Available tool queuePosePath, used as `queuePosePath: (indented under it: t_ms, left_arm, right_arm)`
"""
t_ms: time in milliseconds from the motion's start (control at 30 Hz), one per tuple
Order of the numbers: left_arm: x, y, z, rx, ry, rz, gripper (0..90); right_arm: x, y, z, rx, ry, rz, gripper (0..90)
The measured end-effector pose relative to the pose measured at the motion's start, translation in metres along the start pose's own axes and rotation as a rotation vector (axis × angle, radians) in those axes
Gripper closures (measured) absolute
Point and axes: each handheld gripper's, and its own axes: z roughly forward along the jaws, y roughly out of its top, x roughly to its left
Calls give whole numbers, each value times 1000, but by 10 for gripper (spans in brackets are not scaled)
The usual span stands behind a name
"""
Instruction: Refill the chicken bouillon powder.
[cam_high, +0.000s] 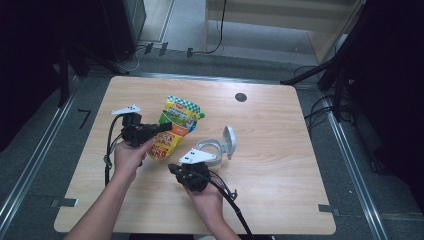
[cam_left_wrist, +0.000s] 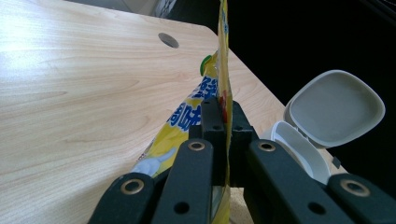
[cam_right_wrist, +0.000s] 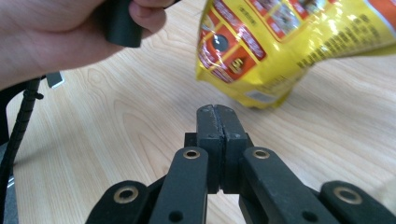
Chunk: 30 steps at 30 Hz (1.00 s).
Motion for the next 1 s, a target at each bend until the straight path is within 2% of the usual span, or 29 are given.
queuePosePath:
  t_ms: [167, 300, 333, 433, 533, 700, 833, 900, 933, 1000]
  left_arm:
    - [-3, -2, -7, 18, 16, 39, 900]
    - [-2, -6, -12, 12, 16, 35, 900]
    - [-2, -5, -14, 13, 6, 20, 900]
    - [-7, -5, -11, 23, 5, 37, 900]
    - [-14, -4, -6, -5, -7, 10, 900]
    - [-20, -3, -1, 5, 10, 9, 900]
    - [-22, -3, 0, 7, 10, 2, 900]
    - [-23, -3, -1, 5, 9, 3, 900]
    - [-24, -3, -1, 11, 11, -2, 900]
    - [-25, -3, -1, 18, 9, -12, 900]
  right_arm:
    - [-1, -4, -8, -6, -1, 6, 900]
    - [-2, -4, -13, -7, -4, -2, 900]
    - [-3, -5, -15, -7, -4, -4, 900]
    - [-3, -4, -15, -9, -2, 0, 900]
    - [-3, -3, -10, -19, 6, 12, 900]
    - [3, 6, -1, -33, 31, 14, 900]
    - [20, 22, 14, -48, 62, -13, 900]
    - [23, 25, 17, -48, 63, -21, 900]
    - [27, 30, 25, -45, 51, -38, 900]
    - [29, 33, 32, -39, 51, -20, 900]
